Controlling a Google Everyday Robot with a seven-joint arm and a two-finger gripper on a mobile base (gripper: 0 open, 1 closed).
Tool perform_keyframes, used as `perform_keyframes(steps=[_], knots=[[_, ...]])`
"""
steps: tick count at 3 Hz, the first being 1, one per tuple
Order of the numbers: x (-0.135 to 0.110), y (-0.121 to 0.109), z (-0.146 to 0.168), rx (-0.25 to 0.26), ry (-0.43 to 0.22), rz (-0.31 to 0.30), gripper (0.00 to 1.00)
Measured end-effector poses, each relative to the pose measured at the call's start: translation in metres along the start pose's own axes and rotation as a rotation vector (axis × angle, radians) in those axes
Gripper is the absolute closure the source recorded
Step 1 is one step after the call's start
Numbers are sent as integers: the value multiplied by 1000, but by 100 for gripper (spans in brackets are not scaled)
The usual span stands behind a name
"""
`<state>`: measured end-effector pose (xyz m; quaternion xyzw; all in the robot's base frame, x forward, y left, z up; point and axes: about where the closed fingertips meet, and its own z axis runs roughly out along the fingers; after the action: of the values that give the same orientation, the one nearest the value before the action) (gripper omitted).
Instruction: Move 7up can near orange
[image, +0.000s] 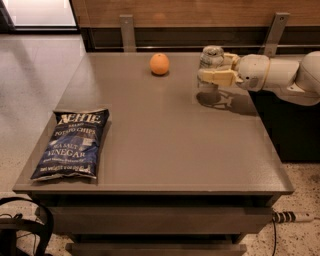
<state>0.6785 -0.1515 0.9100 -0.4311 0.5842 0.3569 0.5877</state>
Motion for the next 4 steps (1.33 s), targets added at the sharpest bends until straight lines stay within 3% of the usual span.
perform_keyframes(steps=[1, 2, 3, 4], knots=[[5, -41, -8, 53, -18, 25, 100], [4, -66, -5, 103, -20, 68, 100], [-4, -92, 26, 180, -15, 117, 100], [-2, -93, 28, 181, -16, 118, 100]])
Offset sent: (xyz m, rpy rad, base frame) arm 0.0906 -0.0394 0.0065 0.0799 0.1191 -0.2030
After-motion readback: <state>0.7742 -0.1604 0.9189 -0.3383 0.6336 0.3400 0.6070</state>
